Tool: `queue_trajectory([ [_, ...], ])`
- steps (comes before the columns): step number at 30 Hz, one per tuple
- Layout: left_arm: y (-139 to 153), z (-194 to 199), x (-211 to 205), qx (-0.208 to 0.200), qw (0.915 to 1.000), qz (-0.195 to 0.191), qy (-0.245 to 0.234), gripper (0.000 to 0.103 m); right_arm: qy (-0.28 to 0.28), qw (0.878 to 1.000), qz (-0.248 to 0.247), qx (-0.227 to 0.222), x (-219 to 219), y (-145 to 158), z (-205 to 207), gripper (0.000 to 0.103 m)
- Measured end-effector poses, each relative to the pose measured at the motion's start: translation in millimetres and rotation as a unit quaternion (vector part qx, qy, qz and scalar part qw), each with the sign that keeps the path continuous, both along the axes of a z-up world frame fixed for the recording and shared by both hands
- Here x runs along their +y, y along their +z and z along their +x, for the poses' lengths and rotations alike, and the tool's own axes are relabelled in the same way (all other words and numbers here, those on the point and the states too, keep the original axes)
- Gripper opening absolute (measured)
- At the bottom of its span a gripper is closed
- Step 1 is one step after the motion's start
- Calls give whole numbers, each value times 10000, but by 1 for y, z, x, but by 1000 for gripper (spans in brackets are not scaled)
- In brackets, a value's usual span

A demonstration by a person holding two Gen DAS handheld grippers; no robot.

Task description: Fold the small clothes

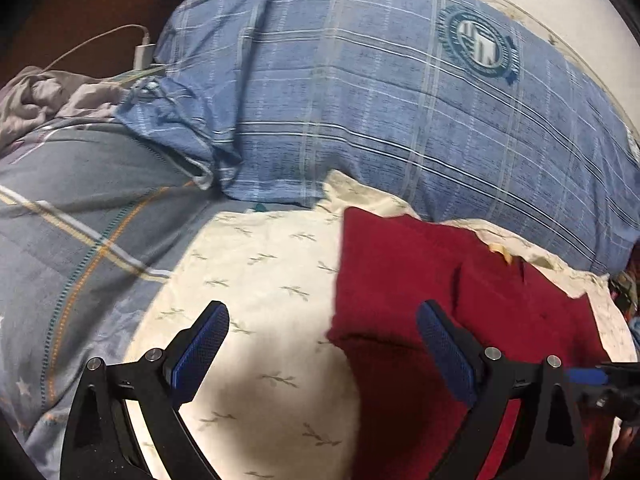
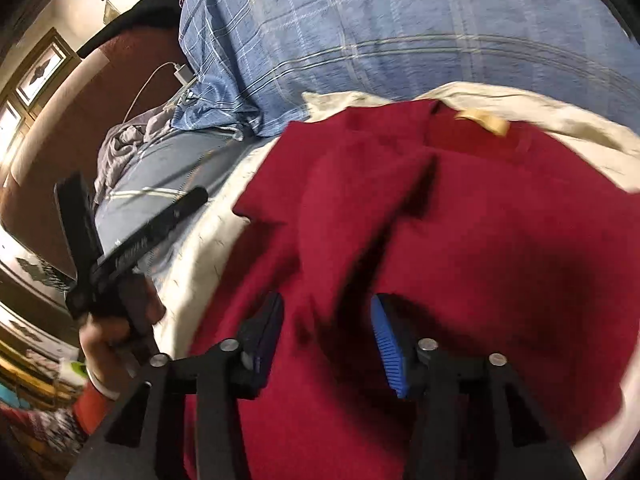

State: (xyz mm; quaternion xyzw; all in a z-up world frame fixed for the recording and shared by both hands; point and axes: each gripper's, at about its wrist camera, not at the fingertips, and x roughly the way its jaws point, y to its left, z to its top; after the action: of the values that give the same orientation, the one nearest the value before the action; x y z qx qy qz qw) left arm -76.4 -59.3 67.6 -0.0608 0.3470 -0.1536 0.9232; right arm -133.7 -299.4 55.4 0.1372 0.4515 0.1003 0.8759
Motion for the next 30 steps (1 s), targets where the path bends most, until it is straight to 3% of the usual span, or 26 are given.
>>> queue_trajectory([
  [4,-4,1,-19,118,9990,35,-438,95,-468,9957,-142,-783,-22,24,-40,71],
  [7,5,9,-36,110,9979,51,-638,95,-1053,9855,-271,-1300,-46,36,-63,76],
  [11,18,22,-66,121,9956,178,-908,95,-1553,9772,363,-1399,-77,27,-65,77],
  [14,23,31,-78,179,9952,448,-847,95,-1225,9827,747,-1174,-68,16,-49,77],
  [19,16,35,-51,415,9977,252,-471,95,-376,9916,133,-1230,-17,18,-3,77],
  [21,11,35,-31,514,9984,44,-244,95,-299,9938,36,-1068,-3,12,24,77],
  [23,8,36,-12,631,9979,-87,-113,95,-262,9976,112,-628,8,-7,58,76],
  [25,10,33,4,673,9976,-180,-15,95,-458,9981,208,-350,14,-21,75,77],
  [27,12,31,21,657,9973,-313,82,95,-356,9969,465,-521,29,-19,75,76],
  [30,13,30,38,628,9969,-412,230,95,398,9926,464,-1047,72,-3,54,77],
])
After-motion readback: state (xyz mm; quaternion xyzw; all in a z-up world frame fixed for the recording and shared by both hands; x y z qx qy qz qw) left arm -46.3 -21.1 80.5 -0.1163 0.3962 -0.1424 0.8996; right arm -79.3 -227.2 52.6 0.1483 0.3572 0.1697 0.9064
